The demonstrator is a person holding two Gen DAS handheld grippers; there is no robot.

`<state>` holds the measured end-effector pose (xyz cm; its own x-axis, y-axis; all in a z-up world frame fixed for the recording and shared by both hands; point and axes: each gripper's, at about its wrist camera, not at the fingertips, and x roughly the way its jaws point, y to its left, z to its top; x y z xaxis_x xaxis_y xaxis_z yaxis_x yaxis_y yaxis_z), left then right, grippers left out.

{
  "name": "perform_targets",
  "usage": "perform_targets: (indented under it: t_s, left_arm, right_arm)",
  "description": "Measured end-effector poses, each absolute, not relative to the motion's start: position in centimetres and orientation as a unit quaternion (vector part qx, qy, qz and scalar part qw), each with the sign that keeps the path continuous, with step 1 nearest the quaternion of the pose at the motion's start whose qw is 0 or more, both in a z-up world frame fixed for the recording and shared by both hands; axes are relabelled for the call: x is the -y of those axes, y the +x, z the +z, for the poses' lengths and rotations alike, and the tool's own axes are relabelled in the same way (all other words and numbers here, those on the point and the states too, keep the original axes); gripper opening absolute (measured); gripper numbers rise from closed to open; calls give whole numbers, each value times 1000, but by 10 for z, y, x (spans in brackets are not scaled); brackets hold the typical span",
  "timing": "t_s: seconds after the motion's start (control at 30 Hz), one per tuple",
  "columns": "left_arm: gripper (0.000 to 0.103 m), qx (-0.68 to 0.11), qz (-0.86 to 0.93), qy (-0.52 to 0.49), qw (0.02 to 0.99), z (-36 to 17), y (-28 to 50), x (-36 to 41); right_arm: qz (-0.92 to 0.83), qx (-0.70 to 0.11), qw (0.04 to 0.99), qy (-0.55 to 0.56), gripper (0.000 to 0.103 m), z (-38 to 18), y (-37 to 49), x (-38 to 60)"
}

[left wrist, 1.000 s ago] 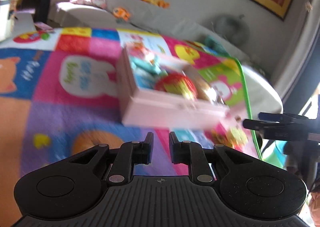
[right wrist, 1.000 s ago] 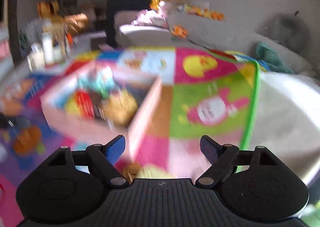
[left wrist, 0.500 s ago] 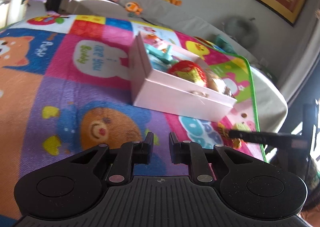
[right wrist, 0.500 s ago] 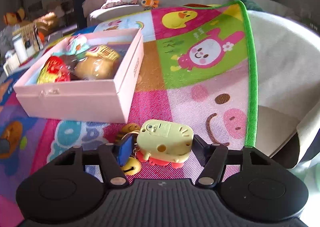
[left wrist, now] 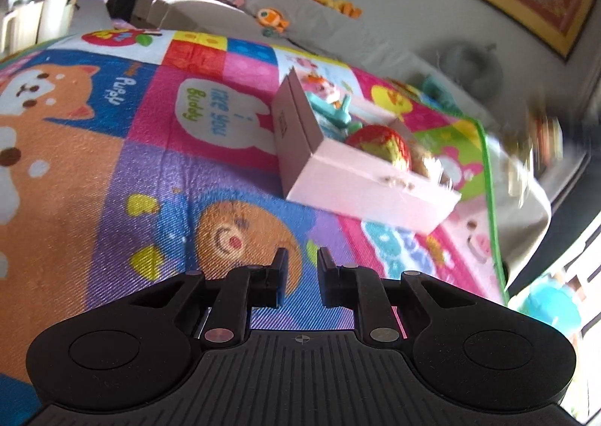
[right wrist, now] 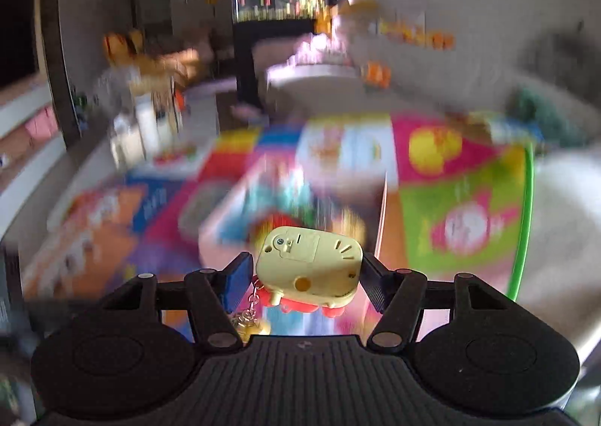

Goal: Organize objects
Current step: 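Lower the teal toy and pink keychain into the pink box, opening both grippers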

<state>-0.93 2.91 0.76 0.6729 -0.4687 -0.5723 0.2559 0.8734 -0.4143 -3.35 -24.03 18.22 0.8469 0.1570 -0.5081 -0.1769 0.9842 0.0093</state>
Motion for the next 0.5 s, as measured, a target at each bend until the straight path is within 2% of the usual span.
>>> perform_targets:
  t_s: [0.1, 0.17, 0.23, 0.27, 0.33, 0.4, 0.5]
  left_arm:
    - [18, -358, -206, -114, 904, 9, -12, -21]
    - [18, -364, -206, -107, 902, 7, -10, -19]
    - [18, -368, -203, -103, 902, 7, -9, -19]
    - [18, -367, -201, -104, 902, 8, -8, -21]
    - [18, -359, -201, -107, 905, 13, -4, -25]
    - [18, -351, -195, -108, 909, 22, 5, -29]
    - [18, -329, -190, -98, 920, 42, 25, -26]
  right_arm:
    - [47, -213, 976, -26, 62, 210, 7, 238]
    - [42, -213, 976, -21, 63, 217, 42, 239]
    - [36, -219, 975, 2, 71, 216, 69, 243]
    - [24, -220, 975, 14, 78, 213, 77, 246]
    - [22, -227, 973, 25, 80, 202, 78, 253]
    - [40, -238, 970, 23, 92, 187, 69, 261]
    - [65, -260, 963, -24, 98, 155, 44, 265]
